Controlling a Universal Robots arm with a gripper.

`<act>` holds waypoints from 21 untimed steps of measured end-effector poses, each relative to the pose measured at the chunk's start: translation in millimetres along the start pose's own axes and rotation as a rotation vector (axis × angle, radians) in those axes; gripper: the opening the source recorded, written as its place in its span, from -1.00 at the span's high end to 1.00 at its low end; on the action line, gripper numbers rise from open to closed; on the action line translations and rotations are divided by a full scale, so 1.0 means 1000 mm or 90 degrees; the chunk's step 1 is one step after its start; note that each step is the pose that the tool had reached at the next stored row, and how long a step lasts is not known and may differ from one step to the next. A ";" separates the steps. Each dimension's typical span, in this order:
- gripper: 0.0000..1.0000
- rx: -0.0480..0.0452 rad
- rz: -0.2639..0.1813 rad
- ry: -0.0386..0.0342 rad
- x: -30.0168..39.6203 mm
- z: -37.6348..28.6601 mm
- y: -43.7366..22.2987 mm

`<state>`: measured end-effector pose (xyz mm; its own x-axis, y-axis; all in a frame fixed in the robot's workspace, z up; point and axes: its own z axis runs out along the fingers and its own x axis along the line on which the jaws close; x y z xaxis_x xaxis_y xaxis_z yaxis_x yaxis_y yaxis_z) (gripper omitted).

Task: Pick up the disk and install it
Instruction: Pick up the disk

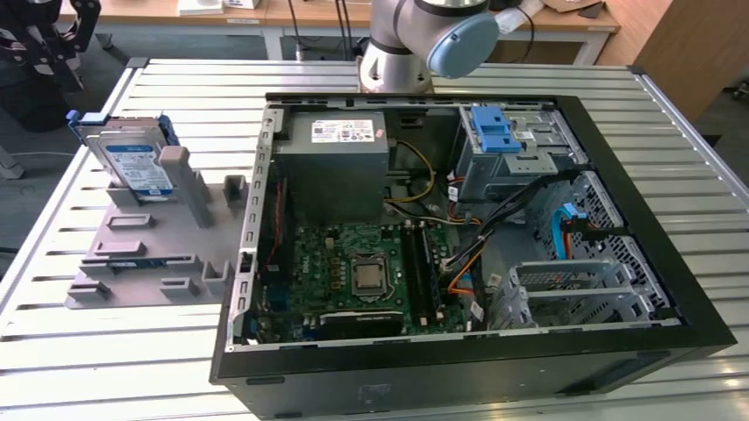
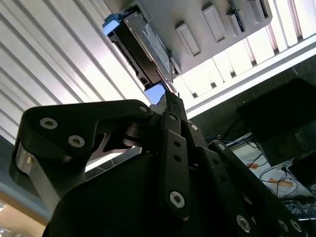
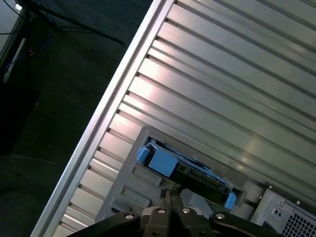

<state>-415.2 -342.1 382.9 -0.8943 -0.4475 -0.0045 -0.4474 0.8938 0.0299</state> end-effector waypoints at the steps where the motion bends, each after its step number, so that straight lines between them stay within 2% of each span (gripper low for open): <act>1: 0.79 0.0000 -0.002 0.0000 0.0000 0.0000 0.0000; 10: 0.79 -0.0001 -0.012 0.0004 0.0000 0.0001 0.0000; 17: 0.79 -0.0002 -0.055 0.0016 0.0001 0.0001 0.0000; 21: 0.79 -0.0004 -0.091 0.0027 0.0001 0.0005 0.0001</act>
<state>-415.3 -342.1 382.4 -0.8210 -0.5709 -0.0047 -0.5708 0.8205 0.0298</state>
